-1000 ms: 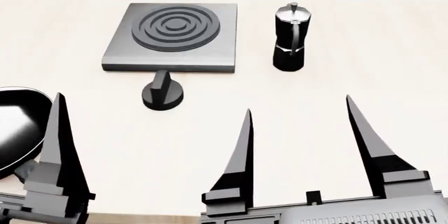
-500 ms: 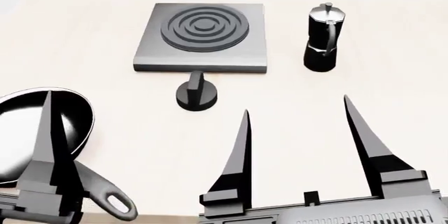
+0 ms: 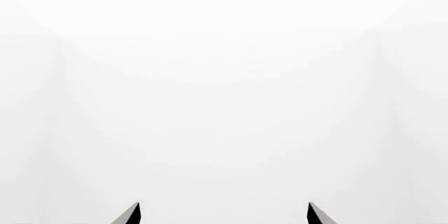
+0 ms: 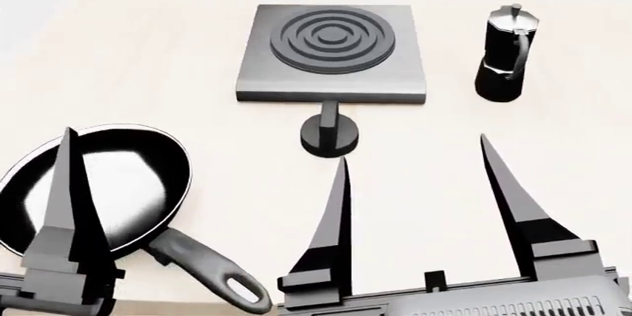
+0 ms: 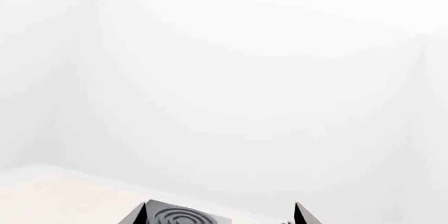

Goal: Turn on the stove.

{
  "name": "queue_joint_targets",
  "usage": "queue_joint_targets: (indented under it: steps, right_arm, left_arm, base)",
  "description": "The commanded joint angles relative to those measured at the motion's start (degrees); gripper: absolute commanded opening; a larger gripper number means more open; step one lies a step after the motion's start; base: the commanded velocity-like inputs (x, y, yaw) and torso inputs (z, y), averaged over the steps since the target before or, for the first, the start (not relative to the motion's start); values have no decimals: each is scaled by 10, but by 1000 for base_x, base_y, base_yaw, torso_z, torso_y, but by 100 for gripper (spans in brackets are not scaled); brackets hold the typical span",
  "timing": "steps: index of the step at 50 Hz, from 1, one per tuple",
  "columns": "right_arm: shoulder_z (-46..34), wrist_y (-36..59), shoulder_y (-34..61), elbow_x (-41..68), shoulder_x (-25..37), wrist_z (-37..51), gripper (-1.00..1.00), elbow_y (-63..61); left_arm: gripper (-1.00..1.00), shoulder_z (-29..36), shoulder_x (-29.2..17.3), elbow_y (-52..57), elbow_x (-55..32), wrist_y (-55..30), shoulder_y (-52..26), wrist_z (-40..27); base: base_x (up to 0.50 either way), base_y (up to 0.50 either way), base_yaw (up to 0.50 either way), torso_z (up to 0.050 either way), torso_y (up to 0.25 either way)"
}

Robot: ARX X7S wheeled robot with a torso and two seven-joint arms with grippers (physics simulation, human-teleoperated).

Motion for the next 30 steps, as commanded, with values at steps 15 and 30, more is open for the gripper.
queue_joint_targets:
  steps: [15, 30]
  right_arm:
    - [-9, 5, 0, -4, 0, -6, 100, 0]
    - [-3, 24, 5, 7, 0, -3, 100, 0]
  left_arm:
    - [100, 4, -11, -3, -10, 0, -4, -18]
    - [100, 13, -19, -4, -5, -1, -7, -30]
  base:
    - [0, 216, 0, 0, 0]
    - [15, 0, 0, 0, 0]
